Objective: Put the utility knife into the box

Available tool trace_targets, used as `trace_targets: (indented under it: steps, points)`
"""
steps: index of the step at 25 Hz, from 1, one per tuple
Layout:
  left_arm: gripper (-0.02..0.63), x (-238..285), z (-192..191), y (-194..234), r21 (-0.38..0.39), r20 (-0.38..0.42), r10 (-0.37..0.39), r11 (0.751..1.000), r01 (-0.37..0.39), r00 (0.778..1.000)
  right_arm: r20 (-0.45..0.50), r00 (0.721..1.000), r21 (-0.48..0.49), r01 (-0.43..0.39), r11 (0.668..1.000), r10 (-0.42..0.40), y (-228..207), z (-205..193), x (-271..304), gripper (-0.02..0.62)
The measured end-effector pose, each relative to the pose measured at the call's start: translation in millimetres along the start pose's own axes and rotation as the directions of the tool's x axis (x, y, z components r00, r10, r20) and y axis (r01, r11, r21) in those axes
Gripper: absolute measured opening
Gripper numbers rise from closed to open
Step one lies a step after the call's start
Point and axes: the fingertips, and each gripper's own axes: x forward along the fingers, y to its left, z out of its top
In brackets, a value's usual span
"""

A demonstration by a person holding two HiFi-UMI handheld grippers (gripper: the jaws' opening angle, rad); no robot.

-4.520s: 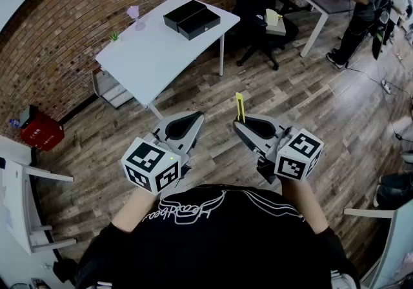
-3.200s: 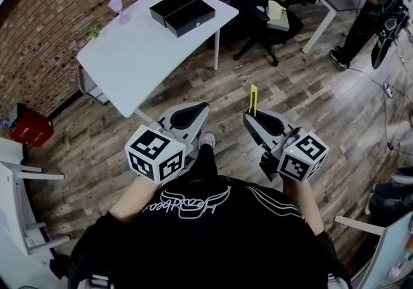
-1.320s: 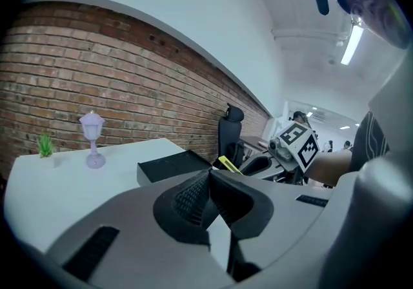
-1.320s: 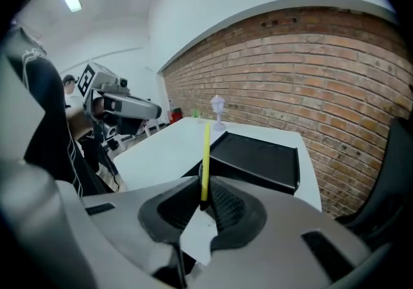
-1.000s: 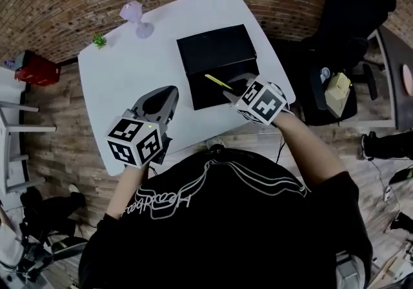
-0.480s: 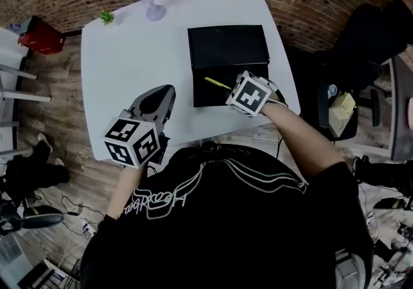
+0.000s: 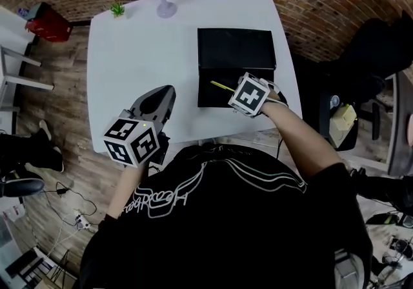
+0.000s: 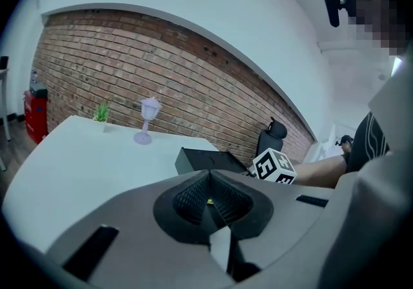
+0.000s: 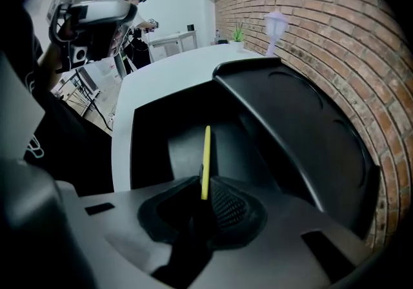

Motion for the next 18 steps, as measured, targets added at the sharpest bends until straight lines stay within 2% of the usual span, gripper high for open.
trace_targets:
  steps: [3,7,13,16,18]
  points:
    - [0.031,-3.5,2.5,-5.3,0.014,-0.001,-0.006,1.0,0.006,1.0,0.045,0.999,-0.005,-0.01,1.0,0.01,3.1,8.3,-1.0,0.091]
    - [0.031,-9.5,7.5,-6.0,0.02,0.002,-0.012,1.0,0.012,1.0,0.037,0.999,0.025,0.008,1.0,-0.009,-1.6,0.8,-6.0,0.154]
    - [0.031,-21.3,16.4,-16.2,0.033,0.01,-0.035,0.999,0.035,0.999,0.18,0.984,0.108,-0.004,0.994,-0.016,-1.3,13.1,-37.2,0.207]
    - [0.031,-28.0,19.2,-23.0,0.051,-0.004,-0.053,0.997,0.053,0.999,0.319,0.947,0.219,-0.051,0.974,-0.022,4.8,23.7,-64.3,0.21]
    - [0.031,-32.9,20.2,-26.2,0.055,-0.013,-0.063,0.996,0.064,0.998,0.448,0.894,0.279,-0.106,0.954,-0.031,17.1,38.5,-90.8,0.209]
